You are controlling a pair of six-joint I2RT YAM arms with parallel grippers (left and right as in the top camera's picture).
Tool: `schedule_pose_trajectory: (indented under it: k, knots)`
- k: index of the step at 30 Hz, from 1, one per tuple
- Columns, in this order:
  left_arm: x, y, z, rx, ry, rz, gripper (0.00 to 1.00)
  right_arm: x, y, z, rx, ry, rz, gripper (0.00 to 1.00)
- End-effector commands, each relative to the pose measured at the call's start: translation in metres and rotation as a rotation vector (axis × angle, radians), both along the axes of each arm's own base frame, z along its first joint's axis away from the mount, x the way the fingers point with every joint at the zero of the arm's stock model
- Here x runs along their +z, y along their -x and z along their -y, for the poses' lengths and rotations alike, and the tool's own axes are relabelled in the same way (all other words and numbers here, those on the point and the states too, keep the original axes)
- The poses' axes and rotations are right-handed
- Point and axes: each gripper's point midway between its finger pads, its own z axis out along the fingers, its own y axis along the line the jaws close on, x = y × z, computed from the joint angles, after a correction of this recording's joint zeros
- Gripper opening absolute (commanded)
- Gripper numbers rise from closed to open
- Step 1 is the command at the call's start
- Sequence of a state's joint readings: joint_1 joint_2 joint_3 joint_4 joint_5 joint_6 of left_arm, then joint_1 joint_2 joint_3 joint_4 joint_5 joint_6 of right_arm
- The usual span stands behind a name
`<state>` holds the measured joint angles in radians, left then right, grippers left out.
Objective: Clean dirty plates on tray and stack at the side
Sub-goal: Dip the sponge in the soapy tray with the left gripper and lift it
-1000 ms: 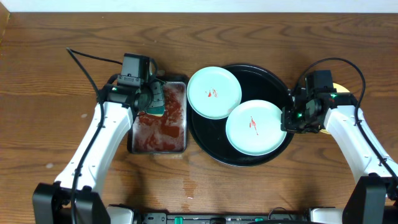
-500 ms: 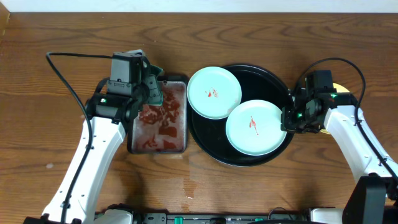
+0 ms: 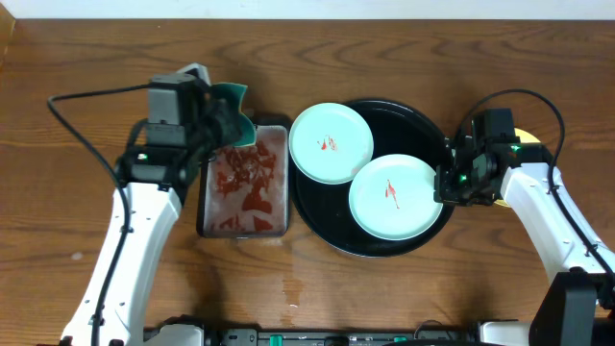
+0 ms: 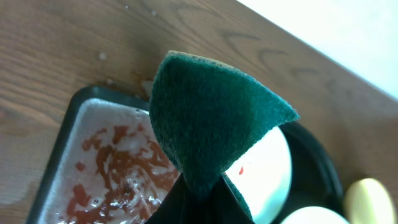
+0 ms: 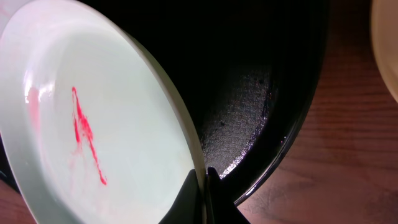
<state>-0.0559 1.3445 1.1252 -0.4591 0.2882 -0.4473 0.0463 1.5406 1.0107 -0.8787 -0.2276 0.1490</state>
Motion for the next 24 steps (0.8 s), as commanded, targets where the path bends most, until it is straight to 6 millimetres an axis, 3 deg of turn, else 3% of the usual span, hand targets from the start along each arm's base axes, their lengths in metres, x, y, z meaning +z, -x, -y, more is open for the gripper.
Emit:
schedule_pose_trajectory:
  k: [1, 11, 24]
  knots:
    - [0.023, 0.001, 0.004, -0.035, 0.158, 0.03, 0.07, 0.001, -0.001, -0.004, -0.001, -0.01, -0.003, 0.01]
    - [0.031, 0.005, -0.015, -0.058, 0.3, 0.036, 0.07, 0.001, -0.001, -0.004, -0.002, -0.01, -0.003, 0.01]
    - [0.032, 0.005, -0.016, -0.059, 0.304, 0.038, 0.07, 0.001, -0.001, -0.004, -0.001, -0.01, -0.003, 0.01]
